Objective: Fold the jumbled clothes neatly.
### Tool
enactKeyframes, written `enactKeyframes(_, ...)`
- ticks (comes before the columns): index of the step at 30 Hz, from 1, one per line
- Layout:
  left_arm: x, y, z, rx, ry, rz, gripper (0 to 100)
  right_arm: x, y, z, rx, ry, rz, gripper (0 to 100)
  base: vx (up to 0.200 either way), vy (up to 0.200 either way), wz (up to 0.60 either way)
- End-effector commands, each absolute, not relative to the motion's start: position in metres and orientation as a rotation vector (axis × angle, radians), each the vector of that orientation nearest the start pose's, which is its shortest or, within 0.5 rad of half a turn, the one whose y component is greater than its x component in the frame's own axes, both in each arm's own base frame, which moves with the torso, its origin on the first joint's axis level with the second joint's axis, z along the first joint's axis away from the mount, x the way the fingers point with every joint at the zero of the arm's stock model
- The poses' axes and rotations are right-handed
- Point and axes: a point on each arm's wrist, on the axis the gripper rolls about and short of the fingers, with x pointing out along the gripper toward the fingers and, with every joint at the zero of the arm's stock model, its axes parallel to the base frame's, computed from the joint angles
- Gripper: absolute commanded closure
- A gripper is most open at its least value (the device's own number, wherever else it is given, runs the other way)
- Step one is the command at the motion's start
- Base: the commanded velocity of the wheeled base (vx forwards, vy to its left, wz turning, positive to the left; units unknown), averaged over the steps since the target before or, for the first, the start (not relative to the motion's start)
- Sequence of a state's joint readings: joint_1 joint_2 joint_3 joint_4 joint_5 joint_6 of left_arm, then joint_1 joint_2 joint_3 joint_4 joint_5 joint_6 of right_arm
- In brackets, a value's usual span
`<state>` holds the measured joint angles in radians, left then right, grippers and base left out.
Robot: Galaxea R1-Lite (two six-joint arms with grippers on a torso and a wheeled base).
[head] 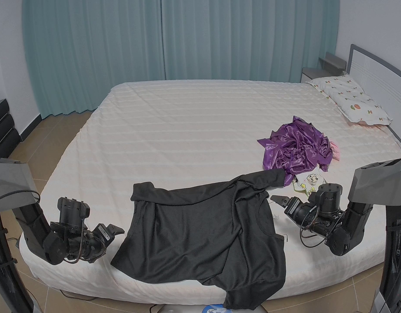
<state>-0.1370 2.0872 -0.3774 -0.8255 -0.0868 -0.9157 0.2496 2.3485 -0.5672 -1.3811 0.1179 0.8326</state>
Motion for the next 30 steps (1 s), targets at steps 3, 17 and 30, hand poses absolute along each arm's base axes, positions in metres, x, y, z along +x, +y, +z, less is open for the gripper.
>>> enactKeyframes(3,0.261,-0.048,-0.022,-0.771,0.96,0.242,0,0.328,0.087,-0.016,0.784,0.543,0.169,0,0.0,0.0,0.0)
enactKeyframes(17,0.26,-0.059,-0.03,-0.692,0.965,0.238,100,0.33,0.088,-0.017,0.781,0.539,0.173,0,0.0,0.0,0.0)
enactKeyframes(30,0.226,-0.047,-0.013,-0.513,1.135,0.336,100,0.353,0.093,-0.04,0.765,0.573,0.171,0,0.0,0.0,0.0)
